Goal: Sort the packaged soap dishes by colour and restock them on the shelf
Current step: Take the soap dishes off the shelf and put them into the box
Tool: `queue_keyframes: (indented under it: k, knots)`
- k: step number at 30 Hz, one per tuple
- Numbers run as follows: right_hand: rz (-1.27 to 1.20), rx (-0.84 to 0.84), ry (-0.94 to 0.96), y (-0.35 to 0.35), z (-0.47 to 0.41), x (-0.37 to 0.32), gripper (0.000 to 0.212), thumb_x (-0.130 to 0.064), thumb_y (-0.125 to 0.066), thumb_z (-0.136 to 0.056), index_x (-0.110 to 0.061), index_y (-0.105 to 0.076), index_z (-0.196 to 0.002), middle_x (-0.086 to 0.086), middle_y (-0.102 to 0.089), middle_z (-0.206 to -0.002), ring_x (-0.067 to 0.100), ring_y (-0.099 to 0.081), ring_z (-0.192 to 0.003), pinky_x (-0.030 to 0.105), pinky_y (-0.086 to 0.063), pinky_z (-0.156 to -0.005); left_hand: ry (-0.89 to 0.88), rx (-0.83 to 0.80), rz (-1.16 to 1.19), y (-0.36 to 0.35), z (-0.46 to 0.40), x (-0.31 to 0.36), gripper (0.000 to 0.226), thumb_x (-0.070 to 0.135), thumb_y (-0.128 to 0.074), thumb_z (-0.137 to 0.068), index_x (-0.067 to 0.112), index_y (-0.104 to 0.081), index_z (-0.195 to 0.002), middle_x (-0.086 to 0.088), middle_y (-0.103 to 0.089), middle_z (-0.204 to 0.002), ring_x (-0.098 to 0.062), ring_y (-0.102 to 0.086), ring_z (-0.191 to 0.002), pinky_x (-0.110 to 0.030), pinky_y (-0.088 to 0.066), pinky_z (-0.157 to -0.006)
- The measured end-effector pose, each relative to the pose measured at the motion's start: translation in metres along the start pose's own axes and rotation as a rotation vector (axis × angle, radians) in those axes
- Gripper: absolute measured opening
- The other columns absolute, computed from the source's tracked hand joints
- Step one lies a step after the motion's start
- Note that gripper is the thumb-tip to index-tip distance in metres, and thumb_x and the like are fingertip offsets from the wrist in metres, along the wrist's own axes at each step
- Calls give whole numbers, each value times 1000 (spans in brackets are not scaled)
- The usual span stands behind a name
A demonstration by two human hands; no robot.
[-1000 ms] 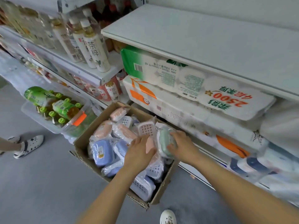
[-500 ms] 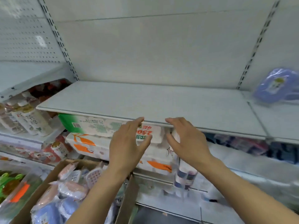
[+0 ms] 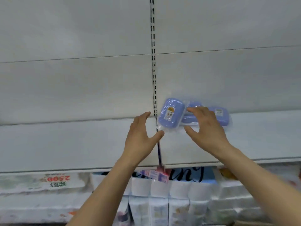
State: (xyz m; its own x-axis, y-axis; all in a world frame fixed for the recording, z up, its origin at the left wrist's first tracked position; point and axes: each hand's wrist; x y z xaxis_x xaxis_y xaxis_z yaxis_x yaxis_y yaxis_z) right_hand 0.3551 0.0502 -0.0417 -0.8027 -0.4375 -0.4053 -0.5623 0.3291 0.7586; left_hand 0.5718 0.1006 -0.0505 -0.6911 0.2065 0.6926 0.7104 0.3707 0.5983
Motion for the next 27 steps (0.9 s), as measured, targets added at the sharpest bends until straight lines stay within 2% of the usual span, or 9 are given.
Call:
queue_keyframes:
  k: [3,6,9,12,17,21,25,27]
  knots:
    - [77,-74,-158,9,-23,50,62,-39,-63,-88,-29,-37,-144,1,-26,-152,26,-28,-136,44,-38,-99,31,-48,-33,-43,-34,12,84,42,-73,-83,27,-26,-151,4,-29,-153,-17,-31,-138,-31,-32,-108]
    - [93,-153,-276,8,-42,86,76,-54,-65,-83,-34,-29,-147,3,-7,-159,32,-16,-142,52,-35,-101,66,-50,-89,-76,-65,15,101,45,-78,-78,24,-16,-155,-1,-21,-157,-25,-27,-141,-40,-33,-110]
    - [96,-240,-362,-2,-56,108,85,-65,-64,-77,-41,-22,-147,1,4,-159,38,-14,-141,57,-33,-102,117,-76,-155,-97,-86,12,120,52,-82,-70,25,-2,-155,-1,-14,-158,-29,-29,-140,-48,-39,-107]
    - [84,-320,-405,-18,-63,126,89,-71,-63,-74,-44,-20,-146,0,9,-158,44,-14,-139,57,-37,-102,124,-92,-251,-109,-94,10,129,56,-84,-65,27,5,-154,3,-15,-154,-26,-37,-132,-47,-46,-97]
    - [145,-251,-362,-27,-59,141,69,-62,-57,-86,-39,-30,-146,3,-9,-157,40,-33,-127,45,-45,-90,132,-50,-297,-113,-98,4,124,46,-85,-68,26,1,-156,-1,-31,-142,-26,-43,-122,-44,-50,-88]
    - [100,-187,-388,-22,-55,145,57,-47,-57,-90,-35,-39,-142,-2,-20,-152,36,-34,-123,42,-46,-85,149,-8,-244,-108,-89,6,119,44,-85,-68,30,-5,-154,2,-35,-137,-24,-43,-121,-44,-49,-88]
    - [-68,-134,-418,-12,-41,147,49,-42,-61,-90,-31,-46,-136,-3,-26,-151,33,-33,-126,35,-37,-82,153,31,-178,-98,-68,11,117,47,-84,-68,31,-6,-154,1,-32,-143,-24,-41,-126,-39,-47,-91]
    - [-106,-80,-426,-7,-33,147,40,-39,-57,-93,-30,-51,-132,-1,-30,-151,34,-35,-126,37,-35,-83,157,45,-148,-93,-56,12,118,48,-84,-69,29,-5,-155,0,-31,-147,-23,-39,-128,-34,-41,-90]
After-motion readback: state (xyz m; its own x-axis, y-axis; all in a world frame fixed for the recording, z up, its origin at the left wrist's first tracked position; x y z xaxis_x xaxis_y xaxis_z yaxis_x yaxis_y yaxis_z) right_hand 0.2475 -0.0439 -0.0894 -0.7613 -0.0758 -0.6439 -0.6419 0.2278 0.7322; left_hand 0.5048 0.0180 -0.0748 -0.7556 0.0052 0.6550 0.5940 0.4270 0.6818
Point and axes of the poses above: each hand's wrist, its own z-axis away from the middle knuckle, its own y-axis out of the back of the hand, x = y × z
